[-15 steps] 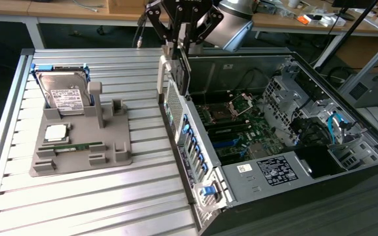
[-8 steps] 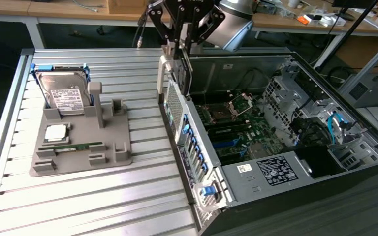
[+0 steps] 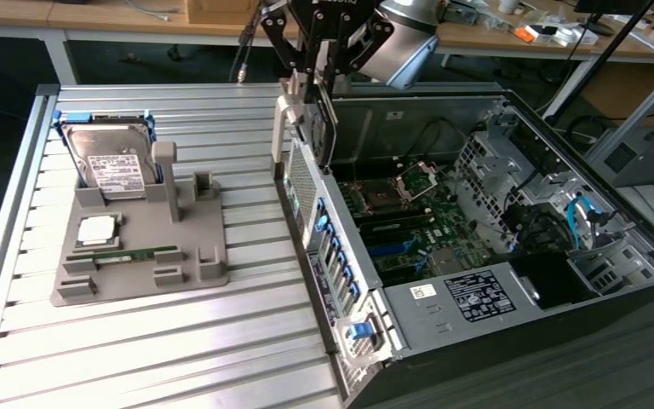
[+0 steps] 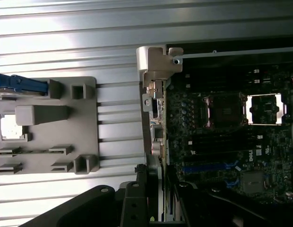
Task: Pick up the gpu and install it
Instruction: 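Pick up the gpu and move the gpu toward the slot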
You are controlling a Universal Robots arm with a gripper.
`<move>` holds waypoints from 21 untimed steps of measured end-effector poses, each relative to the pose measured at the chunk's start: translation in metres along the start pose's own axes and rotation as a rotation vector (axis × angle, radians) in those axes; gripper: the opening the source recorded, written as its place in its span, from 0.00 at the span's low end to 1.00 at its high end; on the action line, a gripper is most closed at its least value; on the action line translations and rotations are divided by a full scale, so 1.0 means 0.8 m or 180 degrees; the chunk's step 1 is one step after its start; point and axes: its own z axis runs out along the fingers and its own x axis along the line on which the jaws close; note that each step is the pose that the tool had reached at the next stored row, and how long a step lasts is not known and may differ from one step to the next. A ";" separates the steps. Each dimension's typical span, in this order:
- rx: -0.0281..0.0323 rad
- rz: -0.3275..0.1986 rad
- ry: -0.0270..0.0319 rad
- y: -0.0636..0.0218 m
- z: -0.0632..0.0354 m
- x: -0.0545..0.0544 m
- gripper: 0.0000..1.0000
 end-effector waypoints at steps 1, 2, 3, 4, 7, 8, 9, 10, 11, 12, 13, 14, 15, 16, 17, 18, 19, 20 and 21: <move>0.0000 0.0000 0.0000 0.000 0.000 -0.001 0.27; 0.0000 0.0000 0.0000 0.000 0.000 -0.002 0.27; 0.0000 0.0000 0.0000 0.000 0.000 -0.002 0.27; 0.0000 0.0000 0.0000 0.000 0.000 -0.003 0.27; 0.0000 0.0000 0.0000 0.000 0.000 -0.005 0.27; 0.0000 0.0000 0.0000 0.000 0.000 -0.006 0.27; 0.0000 0.0000 0.0000 0.000 0.000 -0.007 0.27; 0.0000 0.0000 0.0000 0.000 0.000 -0.007 0.27; 0.0000 0.0000 0.0000 0.000 0.000 -0.008 0.27; 0.0000 0.0000 0.0000 0.000 0.000 -0.009 0.27; 0.0000 0.0000 0.0000 0.000 0.000 -0.009 0.27; 0.0000 0.0000 0.0000 0.000 0.000 -0.010 0.27; 0.0000 0.0000 0.0000 0.000 0.000 -0.010 0.27; 0.0000 0.0000 0.0000 0.000 0.000 -0.011 0.27; 0.0000 0.0000 0.0000 0.000 0.000 -0.011 0.27; 0.0000 0.0000 0.0000 0.000 0.001 -0.012 0.27; 0.0000 0.0000 0.0000 0.000 0.001 -0.012 0.27; 0.0000 0.0000 0.0000 0.000 0.001 -0.012 0.27; 0.0000 0.0000 0.0000 0.000 0.001 -0.013 0.27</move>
